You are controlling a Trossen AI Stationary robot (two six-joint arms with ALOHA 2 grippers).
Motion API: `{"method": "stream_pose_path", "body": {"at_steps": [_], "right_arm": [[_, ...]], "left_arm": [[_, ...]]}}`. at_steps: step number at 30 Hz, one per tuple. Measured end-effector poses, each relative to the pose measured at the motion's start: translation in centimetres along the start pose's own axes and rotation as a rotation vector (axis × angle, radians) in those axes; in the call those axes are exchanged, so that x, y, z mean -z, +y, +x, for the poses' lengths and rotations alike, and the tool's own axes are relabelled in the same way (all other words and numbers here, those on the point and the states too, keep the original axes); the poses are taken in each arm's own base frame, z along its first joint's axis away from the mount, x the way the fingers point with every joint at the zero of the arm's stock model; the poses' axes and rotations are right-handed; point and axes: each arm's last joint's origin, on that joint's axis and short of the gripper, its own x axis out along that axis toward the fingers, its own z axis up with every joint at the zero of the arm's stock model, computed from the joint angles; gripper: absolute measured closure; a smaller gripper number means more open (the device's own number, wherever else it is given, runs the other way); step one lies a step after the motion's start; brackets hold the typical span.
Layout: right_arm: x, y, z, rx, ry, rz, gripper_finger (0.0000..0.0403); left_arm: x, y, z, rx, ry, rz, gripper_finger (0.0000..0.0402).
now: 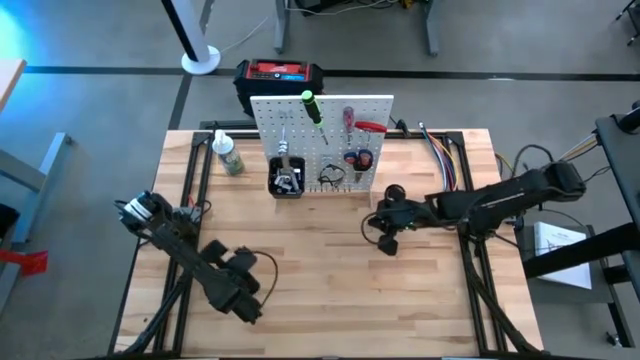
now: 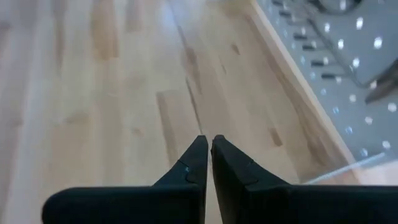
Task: Hang tools onto peg board
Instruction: Put the silver socket into the black bin on the pegboard
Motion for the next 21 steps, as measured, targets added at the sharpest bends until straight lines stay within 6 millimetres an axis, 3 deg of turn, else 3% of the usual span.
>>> {"method": "stream_pose_path", "body": {"at_steps": [5,9,13,21], "right_arm": [[-0.3,0.5,-1.6,-0.042,-0.062,-0.025,0.0394],[-0.4,0.7,-2.3,-0.057,-0.081,-0.029,0.0394],[-0.4,0.7,-2.4,-0.060,-0.084,-0.029,0.0394],[-0.8,0.8,-2.4,-0.070,-0.114,-0.007,0.0394]], "left_arm": [[0.9,0.4,3.6,0.122,0.202,-0.054,0.0111],[1.2,1.5,5.1,0.207,0.225,-0.106,0.0155],[1.2,3.4,4.7,0.202,0.237,-0.117,0.0171],[0.8,7.0,2.9,0.239,0.237,-0.081,0.0166]]}}
